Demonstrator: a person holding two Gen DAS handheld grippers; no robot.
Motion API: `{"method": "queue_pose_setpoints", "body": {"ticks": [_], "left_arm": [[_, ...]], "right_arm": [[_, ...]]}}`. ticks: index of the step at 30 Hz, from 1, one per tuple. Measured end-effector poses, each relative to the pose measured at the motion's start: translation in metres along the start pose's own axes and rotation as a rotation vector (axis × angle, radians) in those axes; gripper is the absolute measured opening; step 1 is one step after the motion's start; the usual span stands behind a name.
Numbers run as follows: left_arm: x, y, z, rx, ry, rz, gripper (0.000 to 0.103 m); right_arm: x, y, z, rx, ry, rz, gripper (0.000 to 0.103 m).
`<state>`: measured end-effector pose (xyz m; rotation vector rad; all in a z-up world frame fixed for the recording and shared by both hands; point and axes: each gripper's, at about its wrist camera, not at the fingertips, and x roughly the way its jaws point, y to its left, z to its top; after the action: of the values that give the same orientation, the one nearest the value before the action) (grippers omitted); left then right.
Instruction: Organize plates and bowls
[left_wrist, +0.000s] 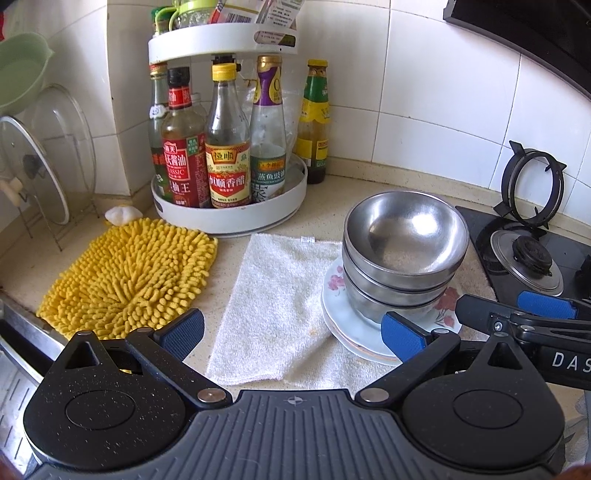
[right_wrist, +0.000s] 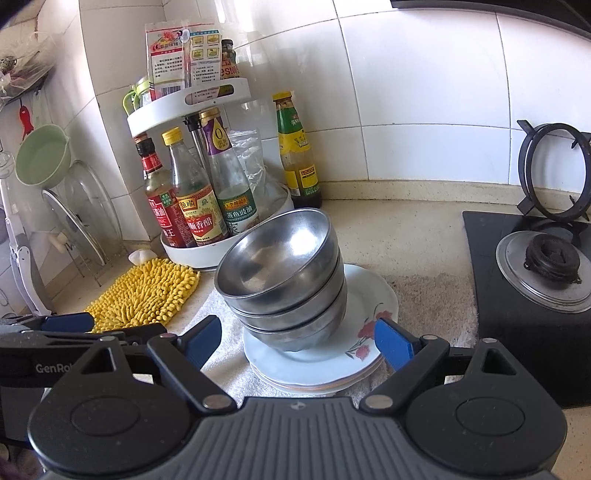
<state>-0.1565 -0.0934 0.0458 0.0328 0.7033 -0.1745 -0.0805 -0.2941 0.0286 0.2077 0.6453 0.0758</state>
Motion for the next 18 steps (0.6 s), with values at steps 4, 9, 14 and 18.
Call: {"method": "queue_pose_setpoints", "body": {"ticks": [4,9,14,18], "left_arm": [[-0.0008,0.0009,0.0009,0.006,-0.007,0.004,0.103],[-0.0015,-0.0003,0.0010,0.021,-0.016,0.022,0.103],[-0.0040,-0.0004,0.0003,0.028,-0.030,0.022,0.103],[-0.0059,0.0004,0.0007,0.031,-0.040,0.027,0.103]], "right_arm": [[-0.0010,0.0014,-0.0007,-0.004,0.000,0.002,0.094],[-0.0024,0.0024,-0.0007,-0.004,-0.002,0.007,0.094],[-0.0032,0.0032,0.0005,-0.007,-0.006,0.010,0.094],[-0.0045,0.0048,0.0012,-0.011,-0.011,0.011,0.095]]}}
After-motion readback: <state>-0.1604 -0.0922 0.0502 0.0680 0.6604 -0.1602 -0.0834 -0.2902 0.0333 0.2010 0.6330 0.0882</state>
